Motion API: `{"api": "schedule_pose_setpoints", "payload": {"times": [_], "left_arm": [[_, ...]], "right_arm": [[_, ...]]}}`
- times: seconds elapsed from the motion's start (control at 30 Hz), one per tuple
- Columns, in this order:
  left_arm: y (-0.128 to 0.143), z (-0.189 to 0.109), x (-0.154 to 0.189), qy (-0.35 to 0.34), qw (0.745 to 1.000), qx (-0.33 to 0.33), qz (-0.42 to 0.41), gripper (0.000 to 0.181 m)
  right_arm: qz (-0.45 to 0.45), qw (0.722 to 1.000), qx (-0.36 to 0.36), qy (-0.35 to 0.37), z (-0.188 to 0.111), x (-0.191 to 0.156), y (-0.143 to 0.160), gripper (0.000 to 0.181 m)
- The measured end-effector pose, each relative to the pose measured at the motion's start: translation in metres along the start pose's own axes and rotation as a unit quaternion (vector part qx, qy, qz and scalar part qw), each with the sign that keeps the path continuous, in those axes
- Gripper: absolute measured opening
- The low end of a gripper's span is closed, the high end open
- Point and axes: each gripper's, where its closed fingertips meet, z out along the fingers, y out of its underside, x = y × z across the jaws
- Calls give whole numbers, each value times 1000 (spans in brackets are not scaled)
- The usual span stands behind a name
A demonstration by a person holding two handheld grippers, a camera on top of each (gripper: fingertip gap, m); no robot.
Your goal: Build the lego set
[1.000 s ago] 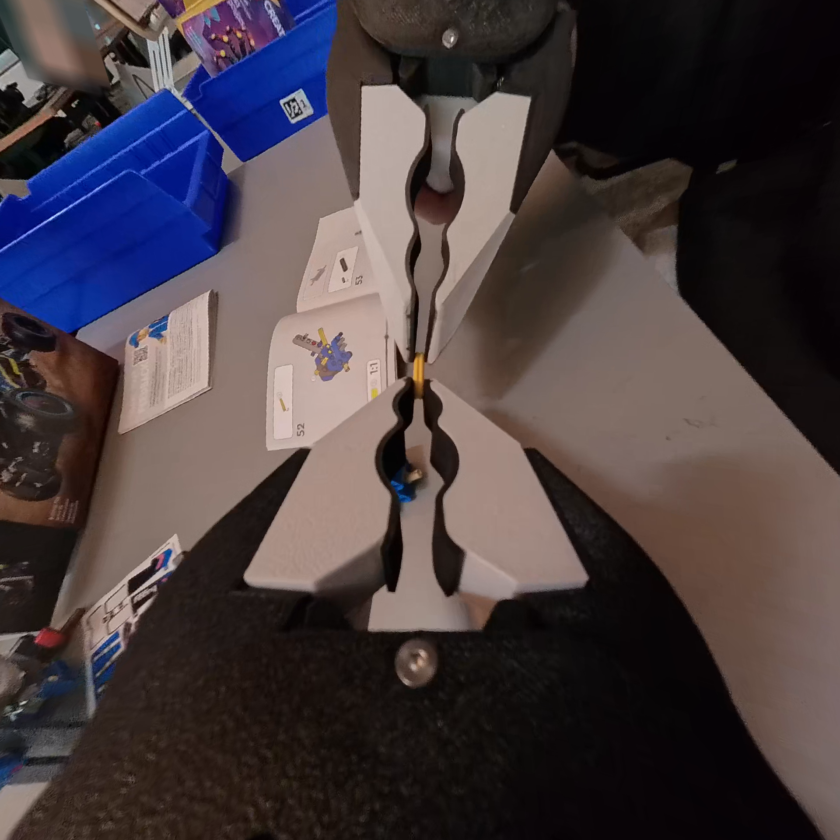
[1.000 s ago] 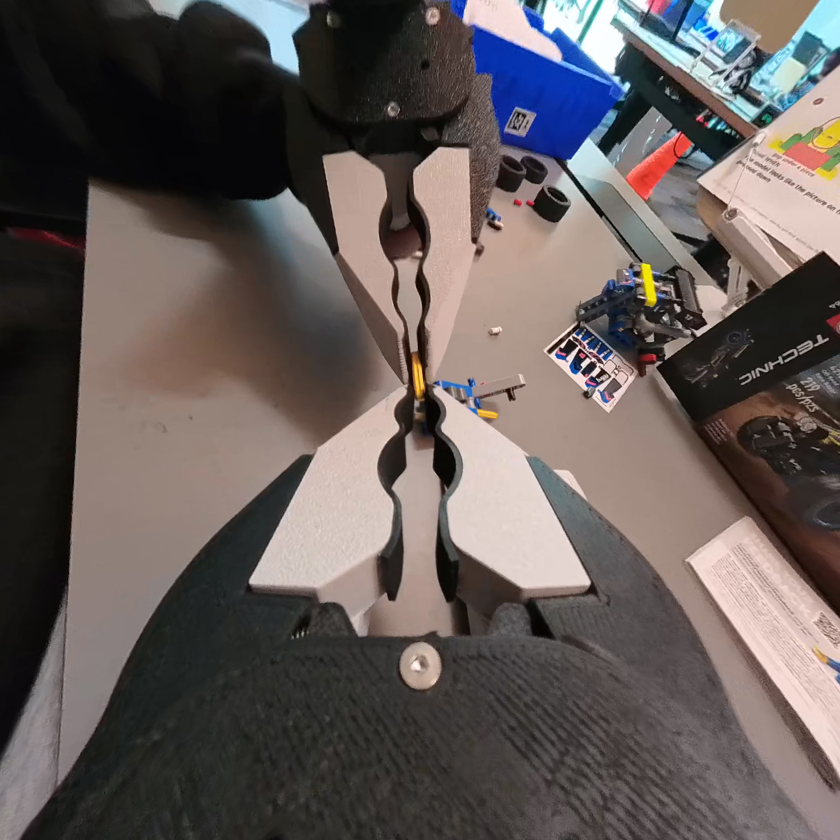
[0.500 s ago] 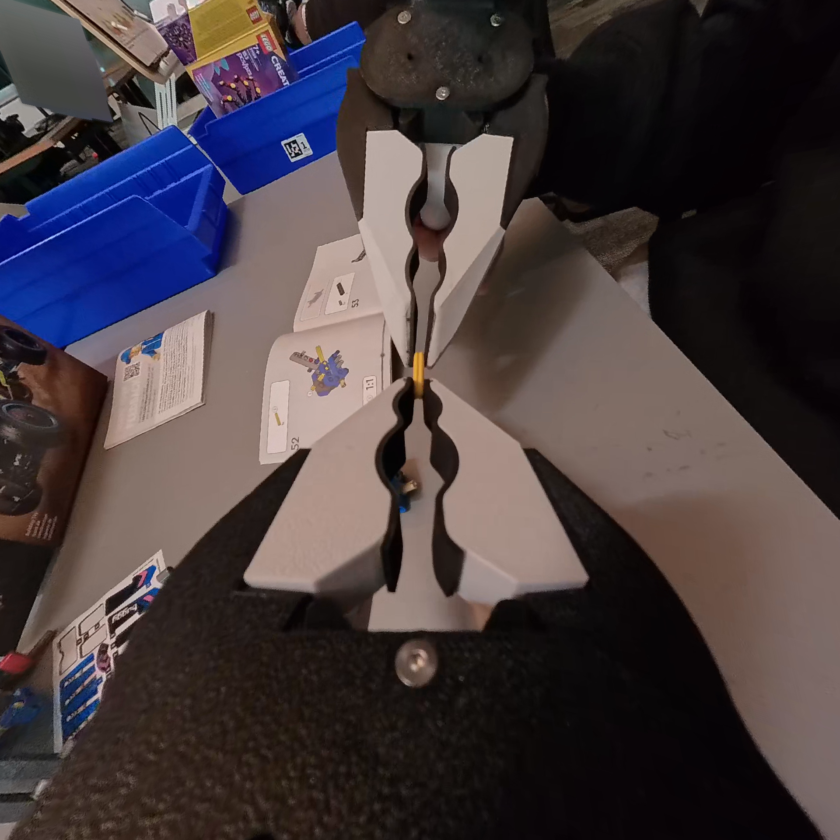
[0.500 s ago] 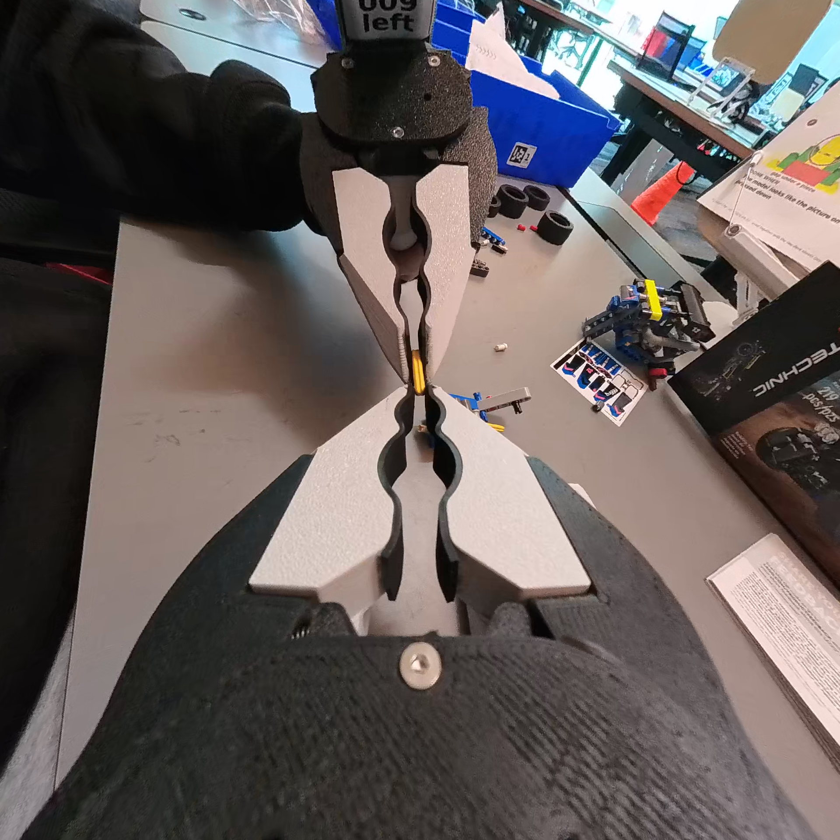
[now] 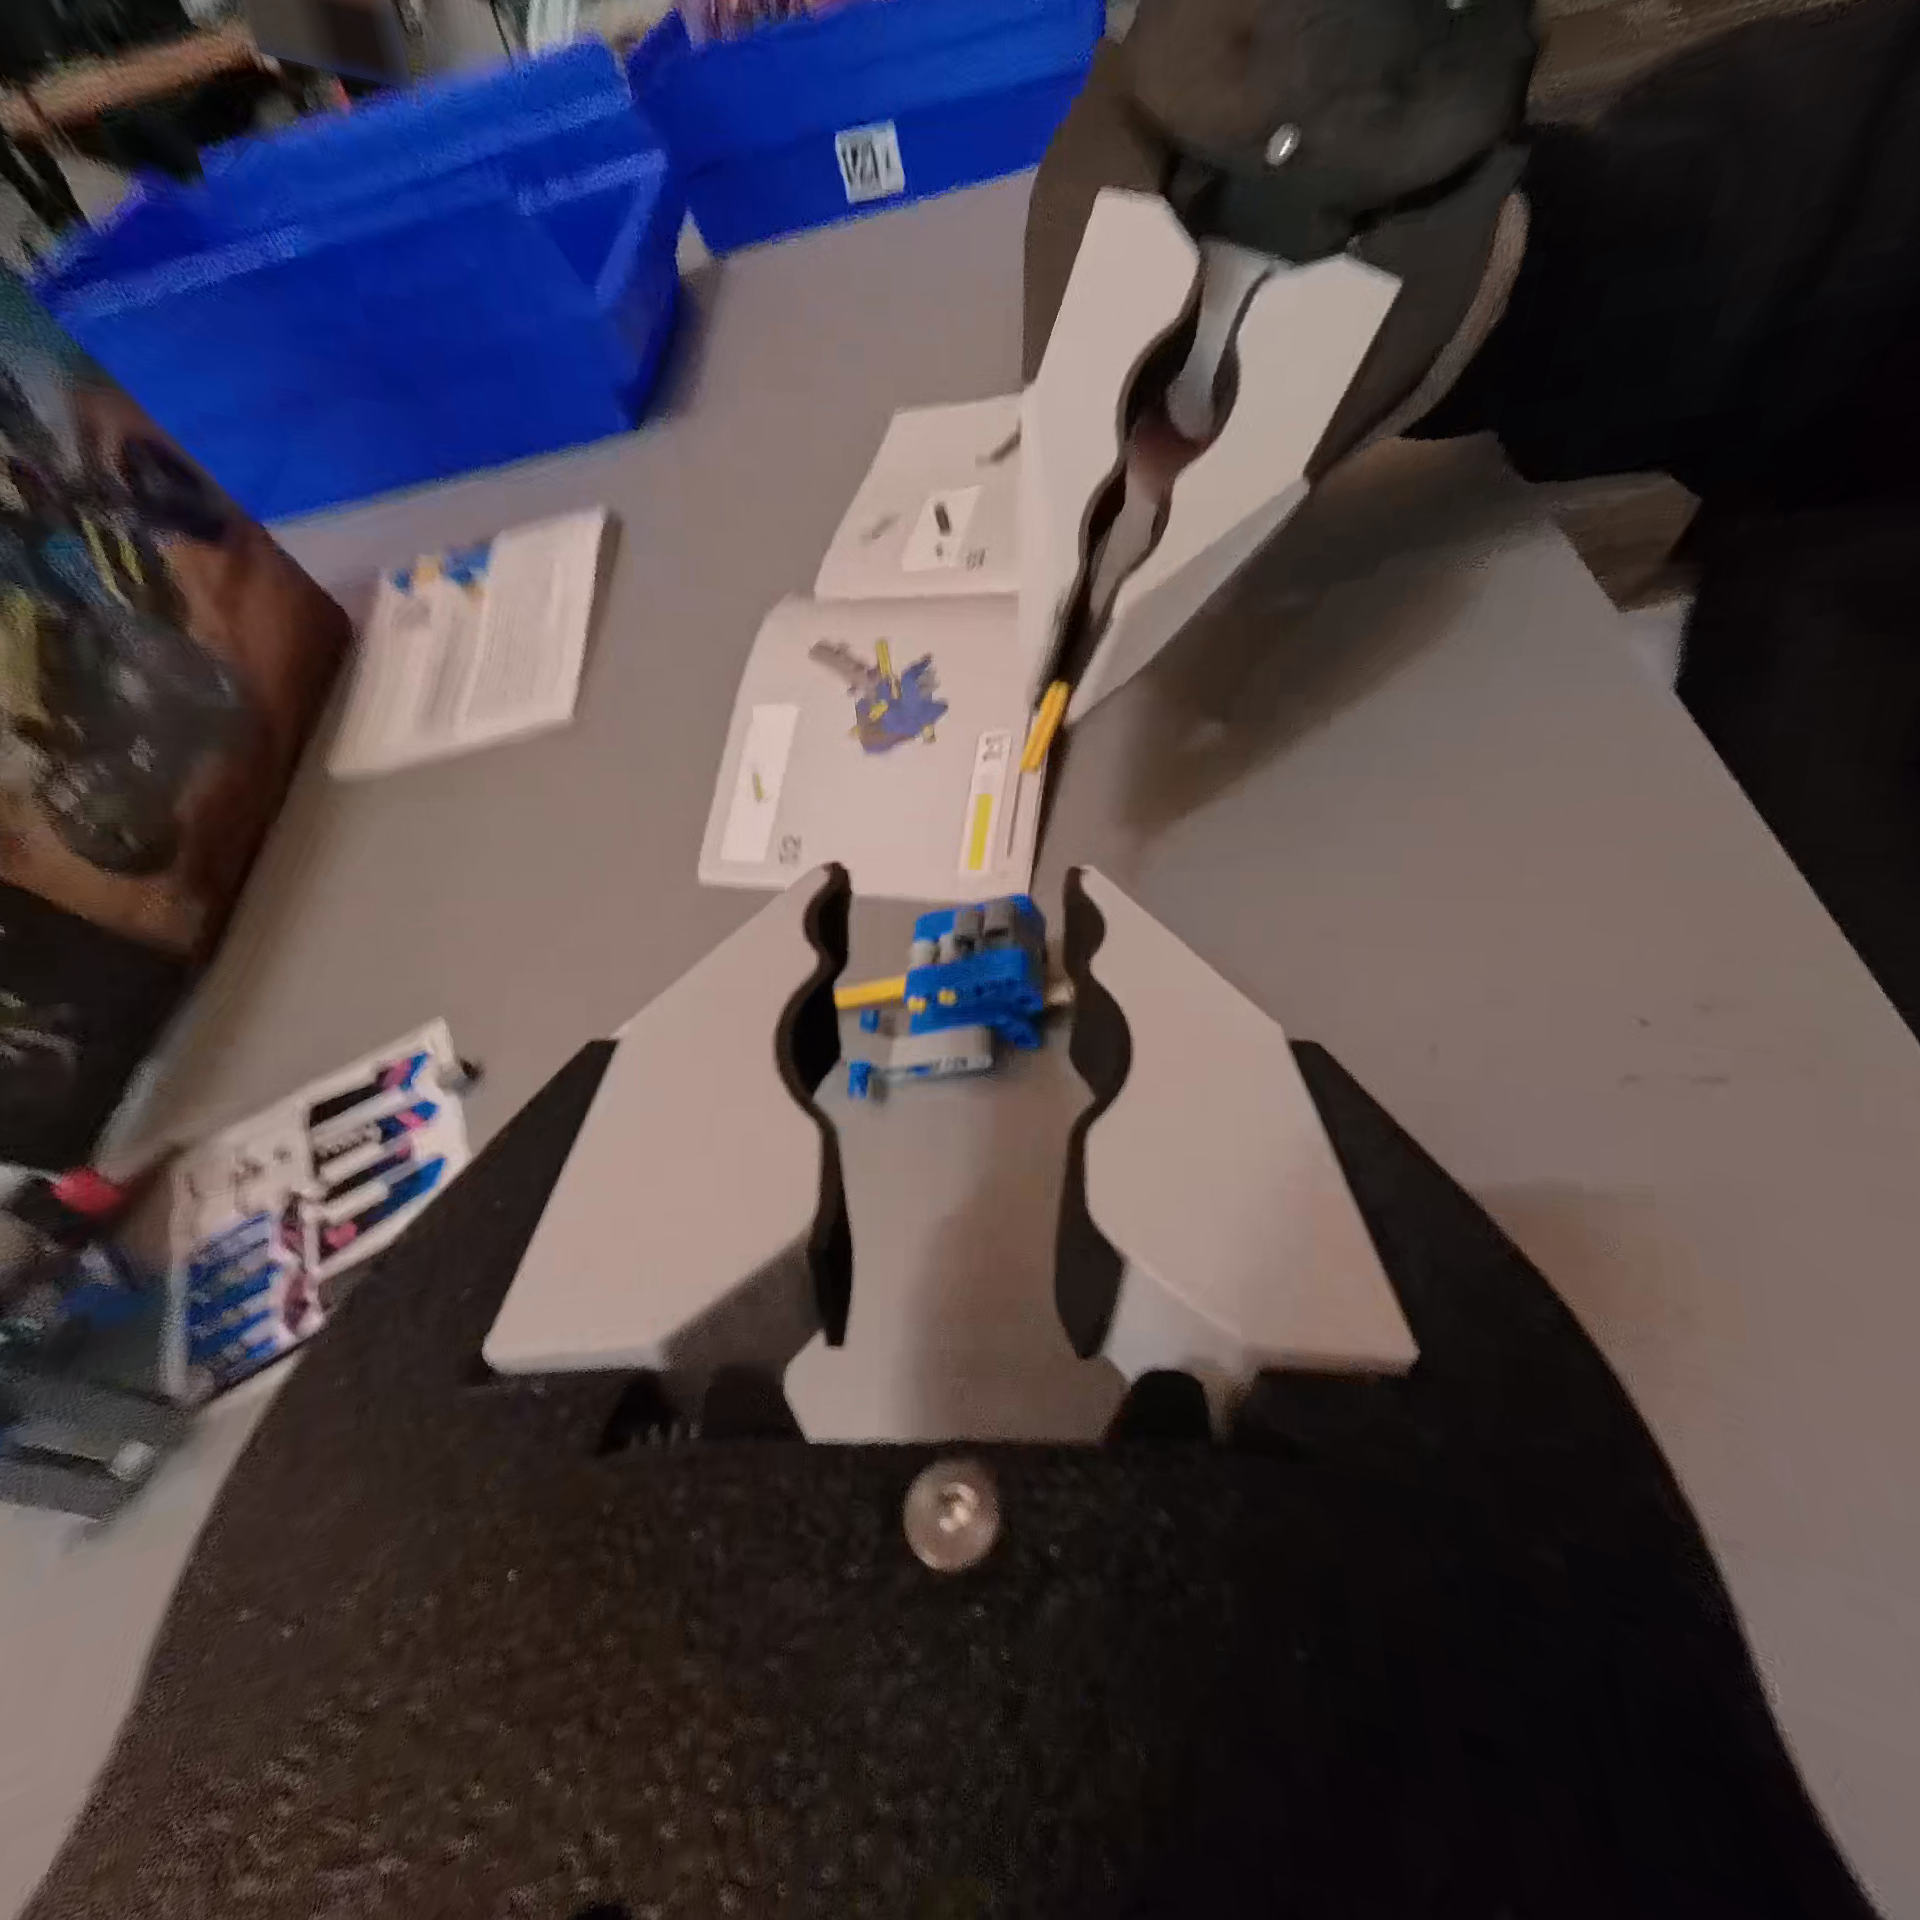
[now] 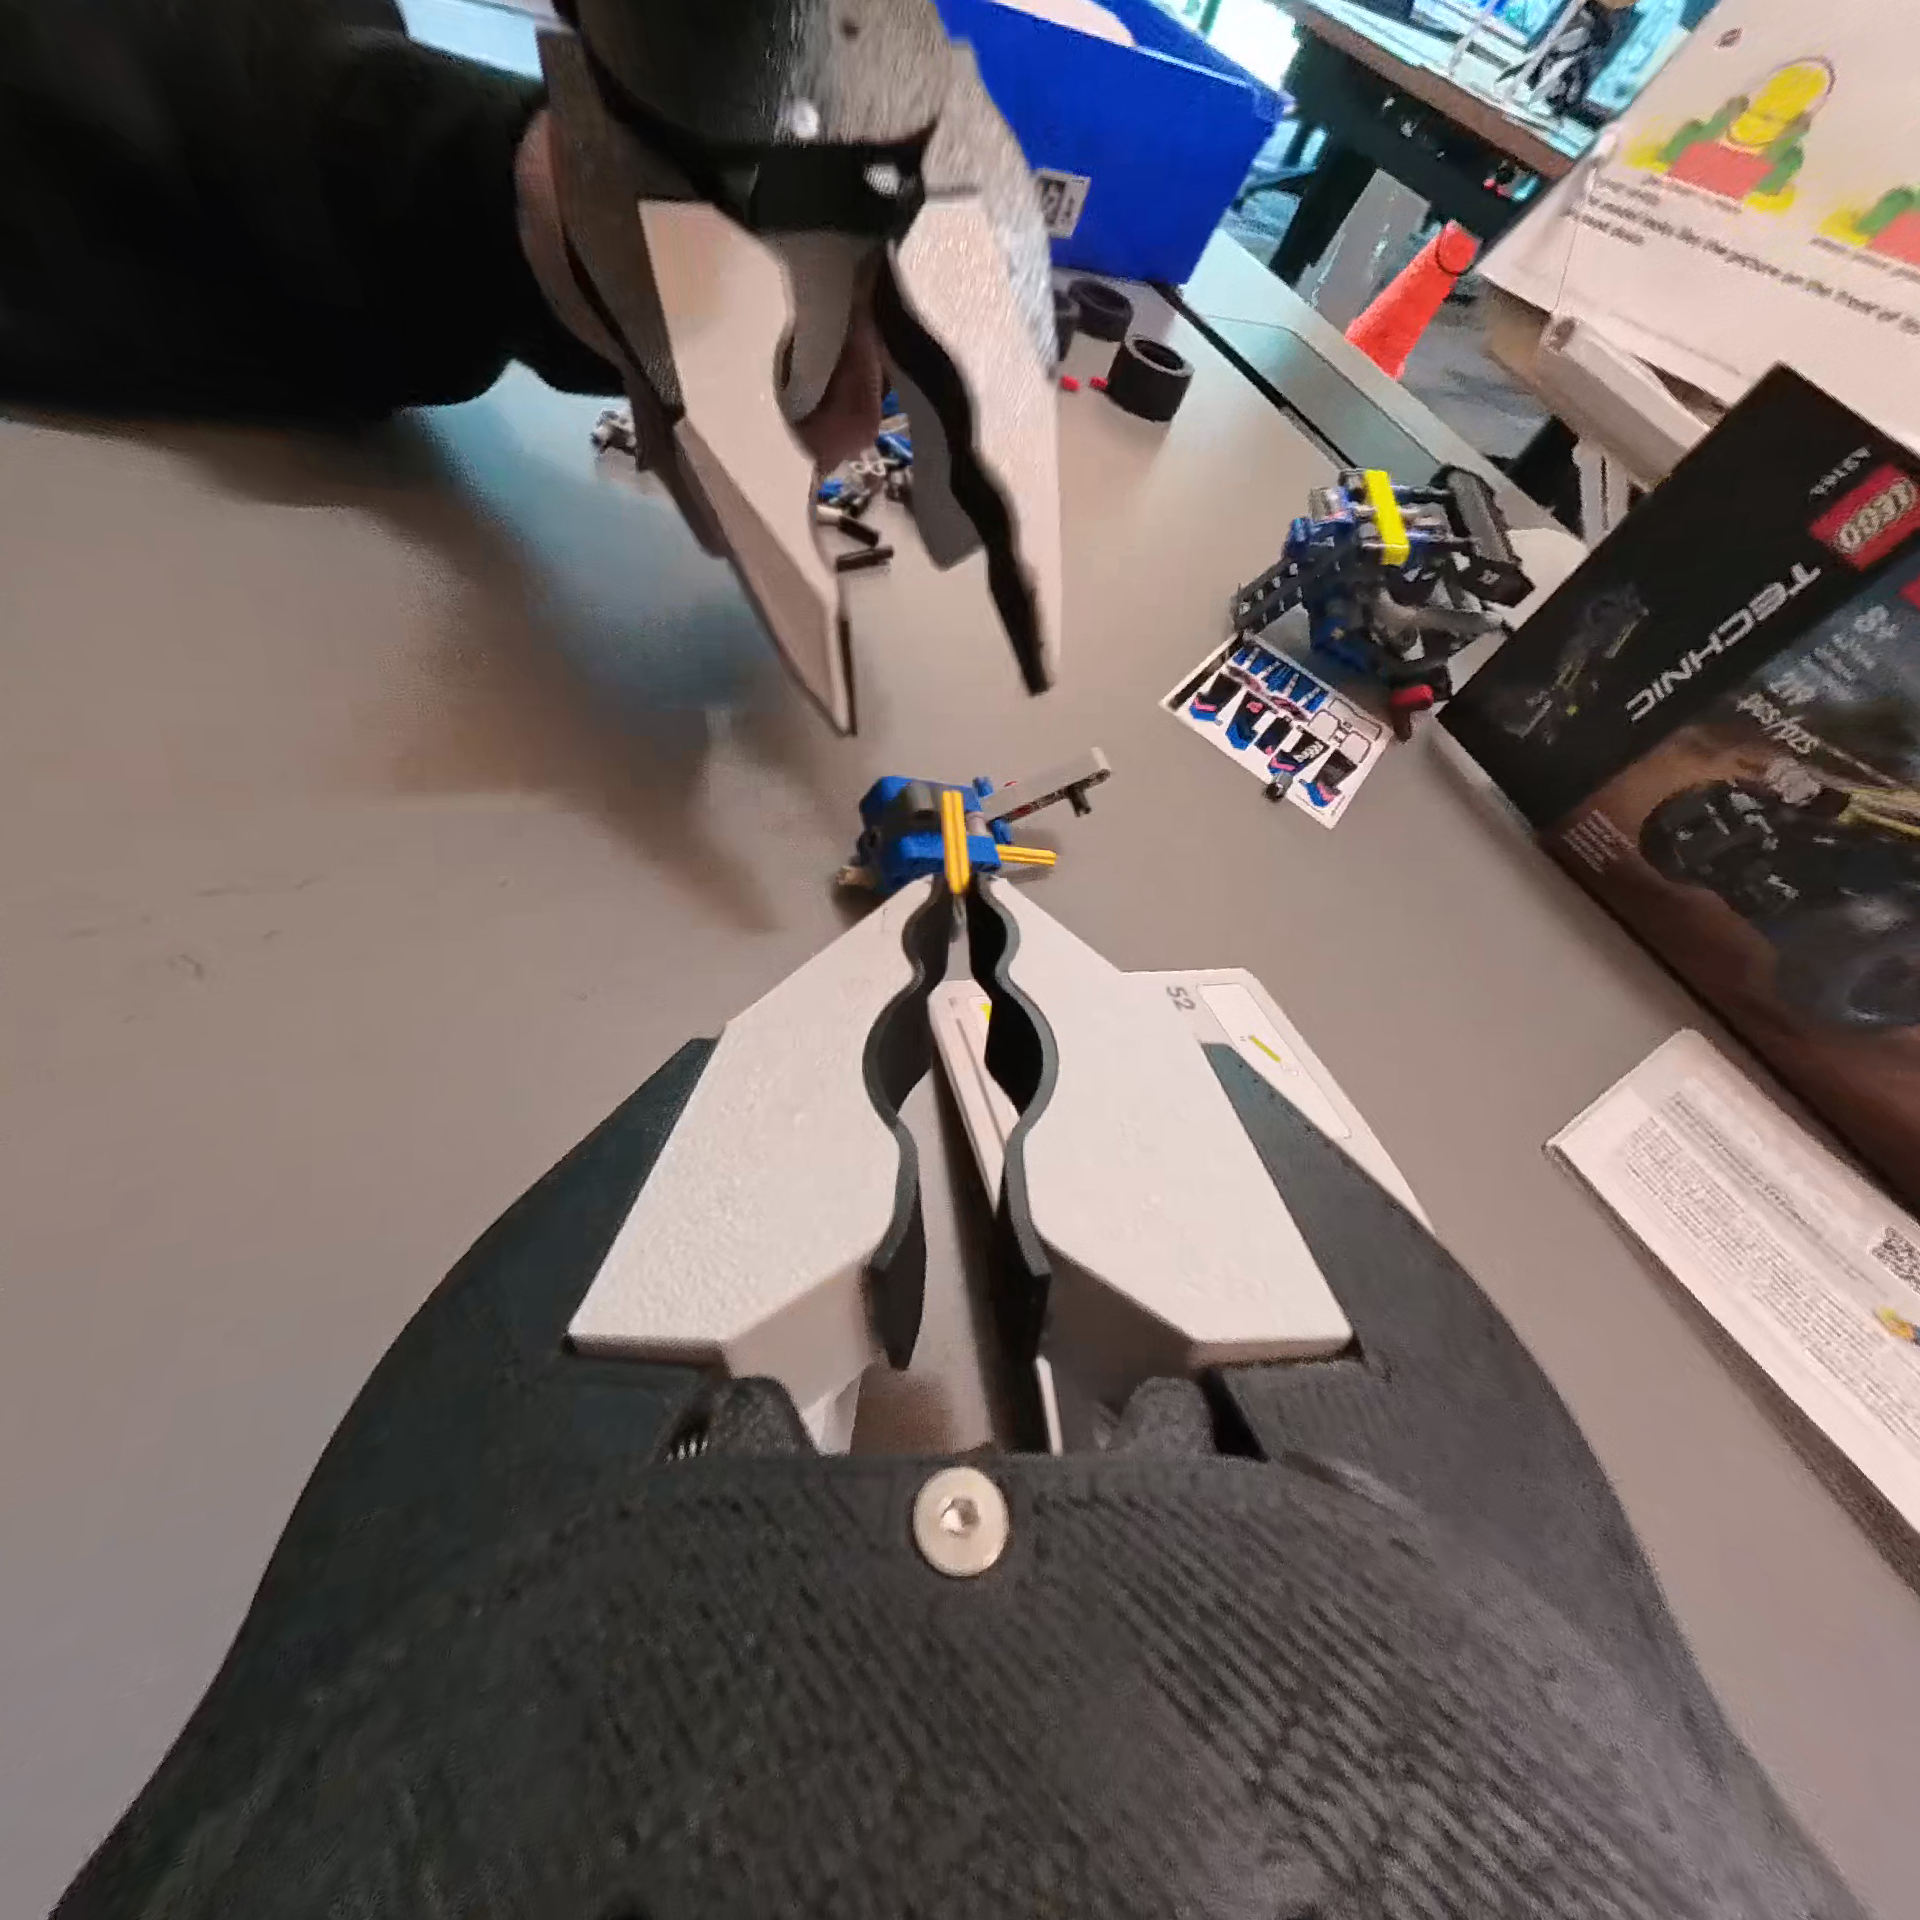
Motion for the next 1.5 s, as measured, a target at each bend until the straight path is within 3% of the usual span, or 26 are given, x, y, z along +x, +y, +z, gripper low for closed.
{"api": "schedule_pose_setpoints", "payload": {"times": [0.13,0.43,0.57,0.73,0.87,1.5], "left_arm": [[24,12,5,26,997,-51,-44,44],[34,27,6,43,988,-77,-129,37],[34,28,8,46,990,-79,-109,34],[30,28,6,6,996,-61,58,32],[29,28,7,-2,994,-54,94,32],[31,26,9,6,990,-46,136,32]], "right_arm": [[6,1000,-7,-5,5,1,6,3],[8,999,-14,-32,12,-6,10,3],[2,999,-22,-30,15,-4,13,3],[0,999,-17,-44,16,-8,13,3],[-26,998,-42,-36,20,-10,21,3],[-118,993,-12,2,23,-14,13,3]]}}
